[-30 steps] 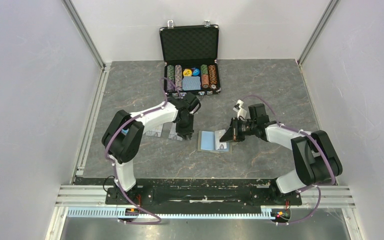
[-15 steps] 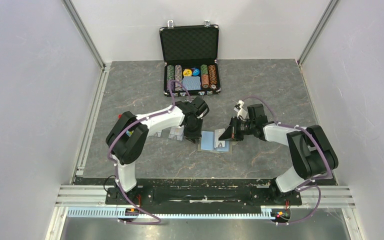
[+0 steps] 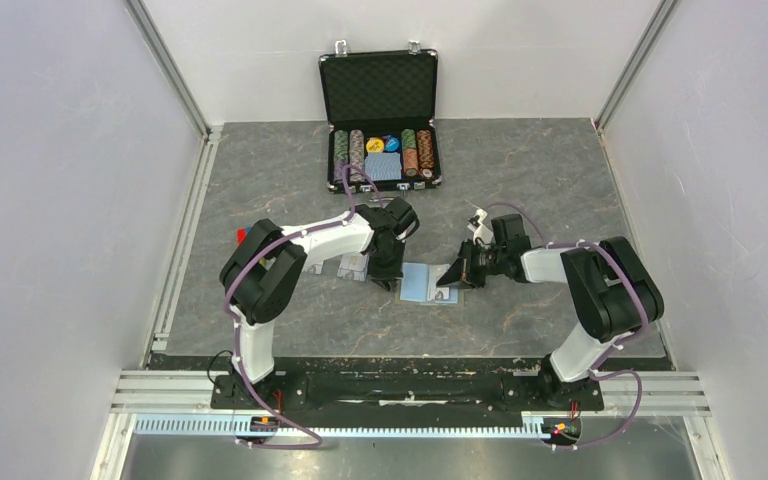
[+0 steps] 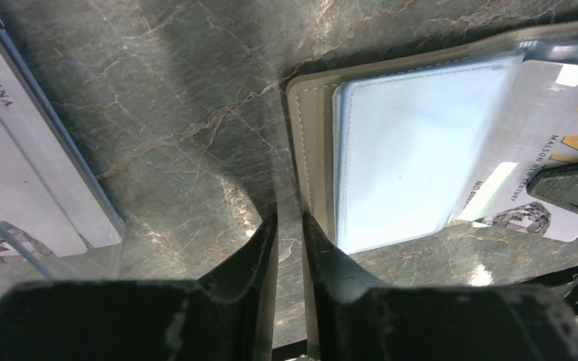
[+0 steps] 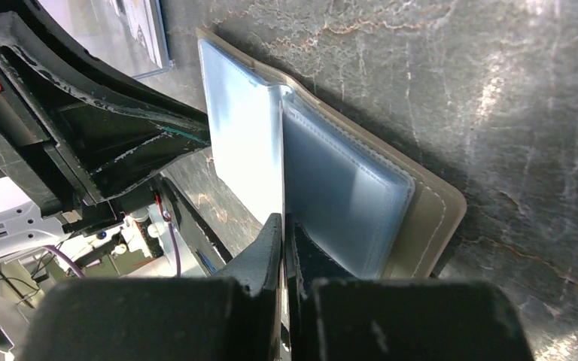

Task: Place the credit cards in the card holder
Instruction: Insert the credit card into the card holder.

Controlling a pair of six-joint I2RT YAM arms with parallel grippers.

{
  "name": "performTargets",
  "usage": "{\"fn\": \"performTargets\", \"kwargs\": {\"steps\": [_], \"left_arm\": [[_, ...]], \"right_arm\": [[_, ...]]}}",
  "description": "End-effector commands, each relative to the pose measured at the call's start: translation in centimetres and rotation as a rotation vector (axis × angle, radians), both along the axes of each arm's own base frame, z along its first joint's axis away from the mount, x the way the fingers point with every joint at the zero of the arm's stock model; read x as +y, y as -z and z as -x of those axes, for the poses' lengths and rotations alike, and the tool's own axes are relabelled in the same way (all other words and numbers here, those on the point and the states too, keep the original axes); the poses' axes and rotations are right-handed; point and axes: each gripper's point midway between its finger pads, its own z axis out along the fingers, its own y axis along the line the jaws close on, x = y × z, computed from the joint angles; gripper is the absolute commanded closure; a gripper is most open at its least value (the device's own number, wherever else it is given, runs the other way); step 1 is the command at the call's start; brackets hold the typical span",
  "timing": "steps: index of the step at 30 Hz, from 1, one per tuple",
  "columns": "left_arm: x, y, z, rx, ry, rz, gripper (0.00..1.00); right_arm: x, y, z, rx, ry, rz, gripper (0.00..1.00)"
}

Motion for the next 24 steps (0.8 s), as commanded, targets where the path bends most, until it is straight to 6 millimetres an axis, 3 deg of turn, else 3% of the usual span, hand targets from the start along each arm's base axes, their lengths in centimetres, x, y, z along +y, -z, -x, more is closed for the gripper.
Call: {"fn": "performTargets", "kwargs": {"steps": [1,13,24], "left_arm": [[-1.0,0.4,0.1,0.007,0.015,0.019,0.77],[-1.1,1.1,0.5,0.026,0.033,0.014,0.80],[-1.0,1.3,0.7,0.033,0.039,0.002,0.80]], "right_arm": [[0.1,0.8,-0.1,-0.007,0.002,0.011,1.00],[1.5,-0.4,-1.0,-0.023,-0.001,-0.056,1.00],[1.5,2.4,0.5,0.028,-0.046,0.004,1.00]]}}
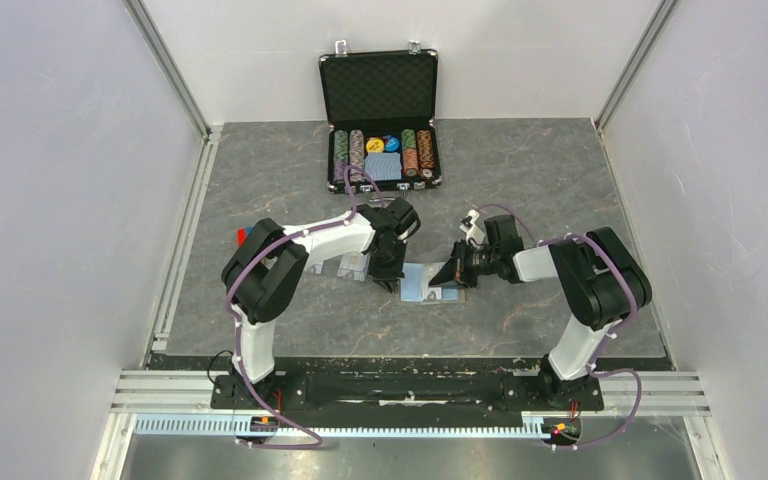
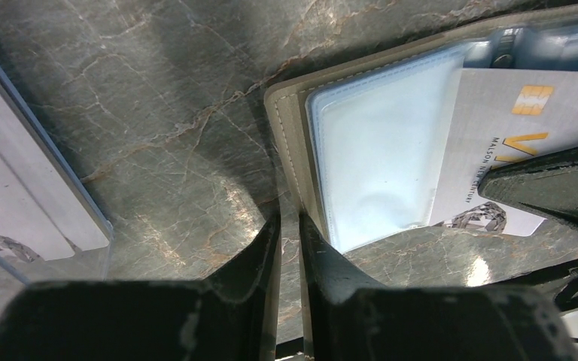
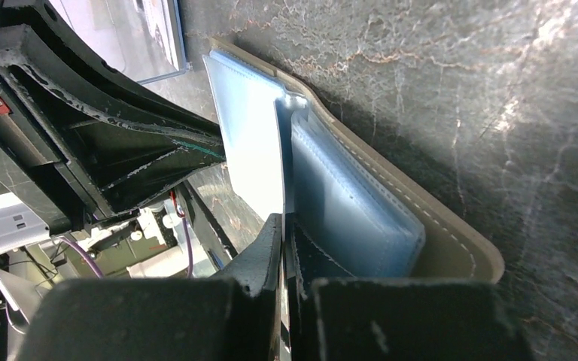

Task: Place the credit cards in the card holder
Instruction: Insert the credit card into the card holder.

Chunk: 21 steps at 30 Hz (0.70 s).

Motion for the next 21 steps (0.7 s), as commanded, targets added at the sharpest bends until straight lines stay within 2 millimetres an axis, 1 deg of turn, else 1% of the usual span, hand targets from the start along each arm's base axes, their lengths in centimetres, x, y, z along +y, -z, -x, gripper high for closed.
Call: {"fn": "performTargets", "kwargs": {"steps": [1,5,10,15,18,21], "left_arm": [[-0.5,1.2,0.4,0.015,0.030,-0.008,0.80],[-0.6,1.2,0.5,0.015,0.031,-0.007,0.80],[-0.7,1.2,0.5,0.018,0.032,-0.004,0.80],[-0.9,1.1,0.5,0.018,0.029,0.000,0.87],[-1.0,1.1,0.5,0.019,0.026,0.002,0.89],[-1.0,1.1,0.5,0.019,0.025,0.003,0.91]], "right_arm": [[-0.2,1.7,0.6,0.005,-0.029,0.059,1.00],[-0.2,2.0,0.8,0.009,-0.043,0.061,1.00],[0.4,2.4,1.1,0.011,-0.068,0.063,1.00],[1.4,2.1,0.9,0.001,-0.073,0.033,1.00],[1.8,1.9,0.7,-0.006,-0.083,0.026,0.97],[1.8,1.6,0.7,-0.017,-0.091,0.038,0.89]]}}
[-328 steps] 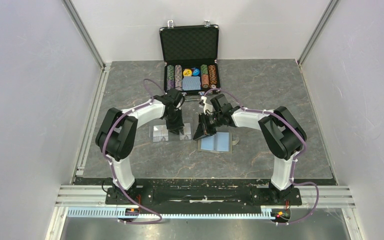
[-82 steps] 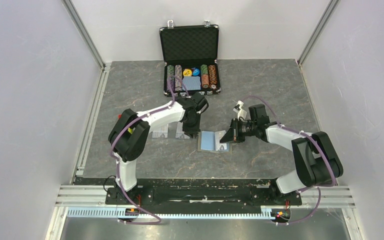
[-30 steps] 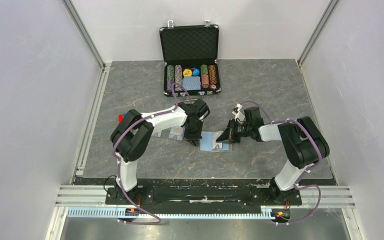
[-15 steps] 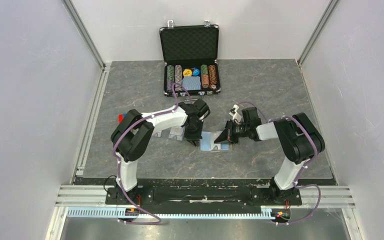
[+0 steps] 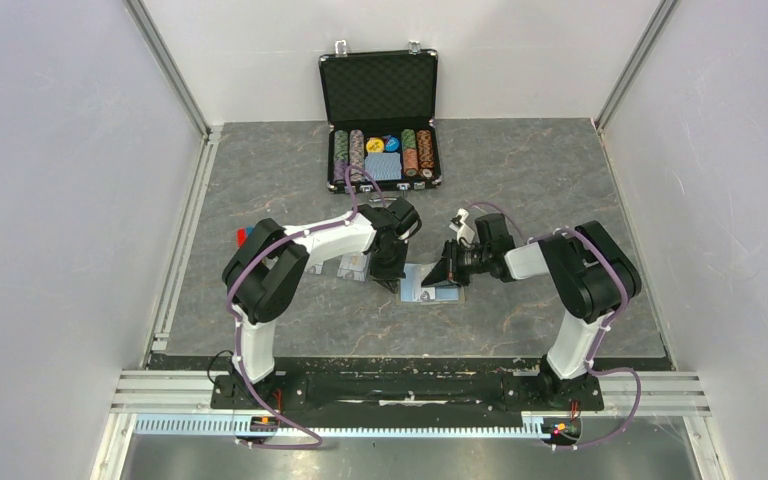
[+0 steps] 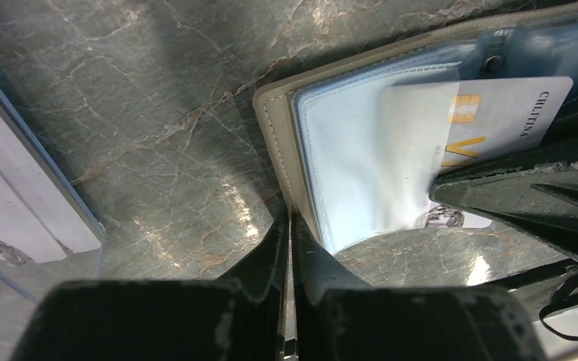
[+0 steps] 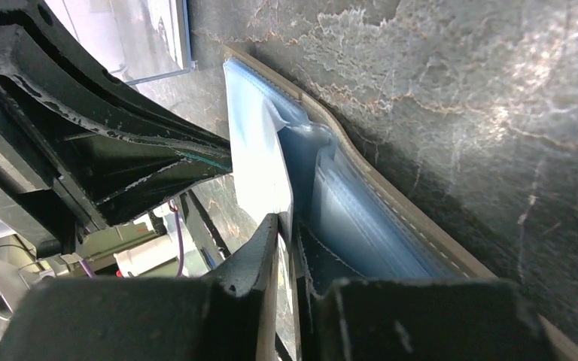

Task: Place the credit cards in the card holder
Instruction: Insert the credit card into the card holder.

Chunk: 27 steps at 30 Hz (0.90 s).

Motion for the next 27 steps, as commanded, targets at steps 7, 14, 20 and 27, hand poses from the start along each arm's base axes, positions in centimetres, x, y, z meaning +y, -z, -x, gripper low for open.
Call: {"fn": "performTargets", "kwargs": {"steps": [7,14,20,27], "left_arm": [[-0.7,1.4,0.4,0.024,0.017,-0.008,0.95],[-0.6,1.5,0.3,0.027,0.019,-0.020,0.97],[-0.6,1.5,0.3,0.025,0.019,-0.022,0.98],[-0.5,1.6,0.2,0.028,0.020,-0.032,0.98]], "right_arm": [[-2.2,2.1,1.1,-0.005,-0.050,0.248,0.74],[-3.2,1.4,0.8,-0.049,-0.083,0.347,0.57],[-3.4,0.5,0.5,-0.096,-0.115,0.411,0.45],[-3.5,-0.6,0.1,-0.151,-0.150,0.483,0.32]]}}
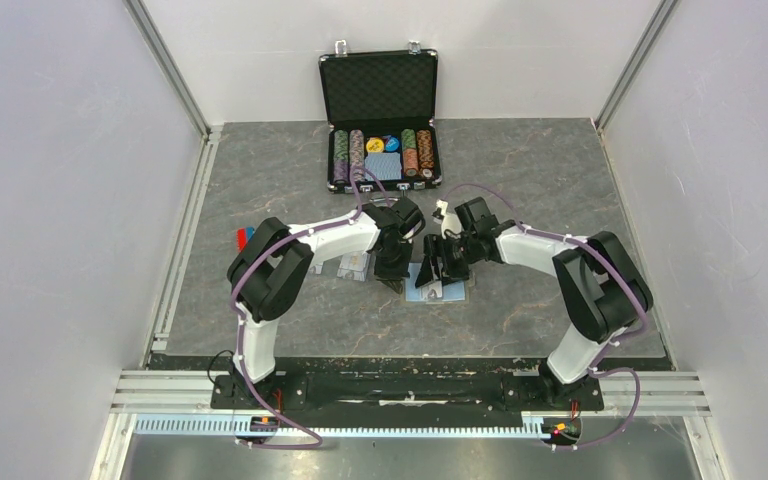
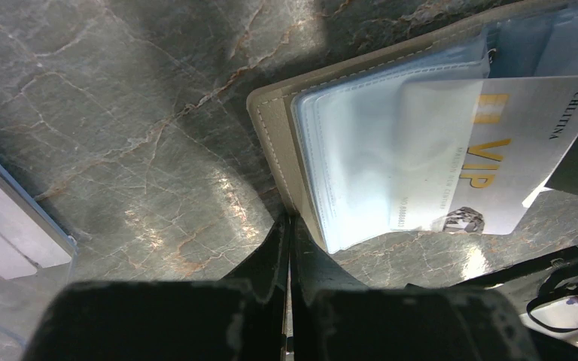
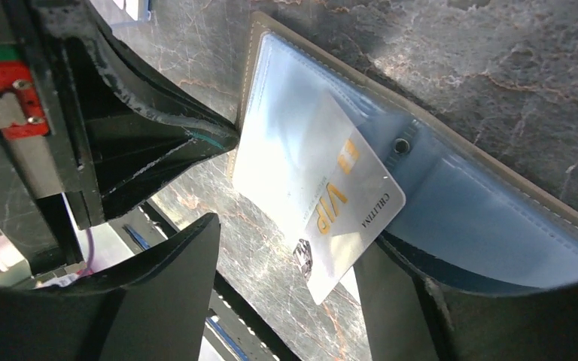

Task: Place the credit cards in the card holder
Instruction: Insert the credit card into the card holder.

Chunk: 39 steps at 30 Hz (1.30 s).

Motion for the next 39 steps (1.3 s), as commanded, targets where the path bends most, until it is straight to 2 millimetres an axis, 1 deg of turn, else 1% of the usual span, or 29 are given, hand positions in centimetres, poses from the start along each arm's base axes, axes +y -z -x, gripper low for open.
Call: {"fn": "performTargets", "kwargs": {"steps": [1,4,7,12,14,18,20,25,30,33,36,39], "left_arm": [[0.5,1.6,0.2,0.012,0.007,-0.050,0.98],[0.6,1.8,0.3,0.018,0.009,-0.056,0.98],[0.6,1.8,0.3,0.019,0.009,-0.057,0.98],[0.7,1.9,0.4,0.019,0.011,-0.059,0.98],[0.6,1.9,0.4,0.020,0.012,-0.058,0.98],[0.6,1.9,0.4,0.021,0.012,-0.057,0.98],[0.6,1.8,0.4,0.023,0.014,-0.054,0.98],[0.4,1.8,0.5,0.025,0.016,-0.049,0.98],[0.3,1.8,0.5,0.026,0.018,-0.049,0.98],[0.2,1.8,0.4,0.024,0.017,-0.047,0.98],[0.2,1.8,0.4,0.022,0.013,-0.048,0.98],[0.2,1.6,0.3,0.016,0.012,-0.045,0.98]], "right_arm": [[-2.8,0.8,-0.3,-0.056,0.004,0.175,0.31],[-2.8,-0.1,-0.6,-0.085,0.001,0.182,0.26],[-3.2,-0.6,-0.9,-0.104,0.004,0.203,0.23],[-3.9,-0.8,-1.2,-0.127,0.009,0.248,0.21],[-3.7,-0.5,-1.0,-0.116,0.003,0.234,0.22],[-3.0,0.7,-0.3,-0.070,-0.008,0.195,0.29],[-2.6,0.9,-0.3,-0.061,-0.013,0.173,0.34],[-1.4,1.0,-0.3,-0.040,-0.024,0.118,0.57],[0.0,0.5,-0.4,-0.040,-0.049,0.082,0.70],[1.1,0.0,-0.5,-0.037,-0.062,0.049,0.75],[2.1,-0.2,-0.3,-0.027,-0.068,0.021,0.79],[2.4,-0.3,-0.3,-0.025,-0.069,0.008,0.80]]}}
